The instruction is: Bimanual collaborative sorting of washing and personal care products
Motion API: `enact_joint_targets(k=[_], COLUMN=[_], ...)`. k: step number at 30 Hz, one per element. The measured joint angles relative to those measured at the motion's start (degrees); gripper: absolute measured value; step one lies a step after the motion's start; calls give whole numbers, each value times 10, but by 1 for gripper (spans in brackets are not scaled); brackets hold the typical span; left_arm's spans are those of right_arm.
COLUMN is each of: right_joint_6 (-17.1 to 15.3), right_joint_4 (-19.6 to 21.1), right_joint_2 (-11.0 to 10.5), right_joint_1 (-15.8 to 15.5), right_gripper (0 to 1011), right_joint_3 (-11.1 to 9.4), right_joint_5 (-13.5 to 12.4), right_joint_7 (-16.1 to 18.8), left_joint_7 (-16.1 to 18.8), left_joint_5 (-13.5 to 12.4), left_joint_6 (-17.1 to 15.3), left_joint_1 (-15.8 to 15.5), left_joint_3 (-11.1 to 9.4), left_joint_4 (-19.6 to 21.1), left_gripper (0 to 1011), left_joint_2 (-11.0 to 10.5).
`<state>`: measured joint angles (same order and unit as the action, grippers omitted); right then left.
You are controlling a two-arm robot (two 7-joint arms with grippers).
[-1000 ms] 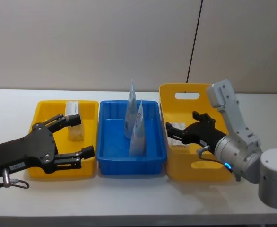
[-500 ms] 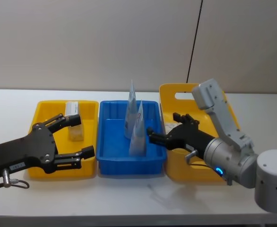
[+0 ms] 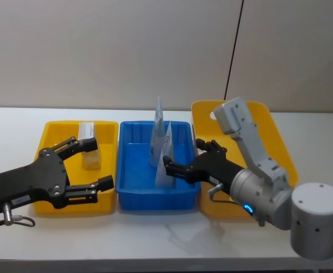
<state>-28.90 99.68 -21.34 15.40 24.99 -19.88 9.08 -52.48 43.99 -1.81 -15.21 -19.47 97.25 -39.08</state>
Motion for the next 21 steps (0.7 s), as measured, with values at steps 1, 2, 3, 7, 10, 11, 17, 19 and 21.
enact_joint_targets(k=[1, 2, 3, 7, 10, 11, 17, 19, 21], right_joint_6=[-1, -1, -2, -4, -6, -7, -13, -14, -15], right_joint_4=[-1, -3, -4, -16, -24, -27, -49, -55, -61], right_joint_2=[2, 4, 6, 20, 29, 31, 48, 52, 57], right_joint_1=[1, 2, 2, 9, 14, 15, 26, 28, 32], right_gripper=[1005, 1005, 1005, 1005, 1005, 1005, 1005, 1004, 1005], right_joint_3=[1, 2, 3, 10, 13, 14, 18, 19, 20], right_joint_5=[2, 3, 4, 12, 17, 18, 27, 29, 31], right_joint_7=[-2, -3, -5, -13, -18, -20, -31, -34, -37], left_joint_7=[0, 0, 0, 0, 0, 0, 0, 0, 0], left_joint_5=[0, 0, 0, 0, 0, 0, 0, 0, 0], left_joint_6=[0, 0, 0, 0, 0, 0, 0, 0, 0], left_joint_1=[0, 0, 0, 0, 0, 0, 0, 0, 0], left_joint_3=[0, 0, 0, 0, 0, 0, 0, 0, 0], left_joint_4=[0, 0, 0, 0, 0, 0, 0, 0, 0], left_gripper=[1001, 1001, 1001, 1001, 1001, 1001, 1001, 1001, 1001], left_joint_2=[0, 0, 0, 0, 0, 0, 0, 0, 0])
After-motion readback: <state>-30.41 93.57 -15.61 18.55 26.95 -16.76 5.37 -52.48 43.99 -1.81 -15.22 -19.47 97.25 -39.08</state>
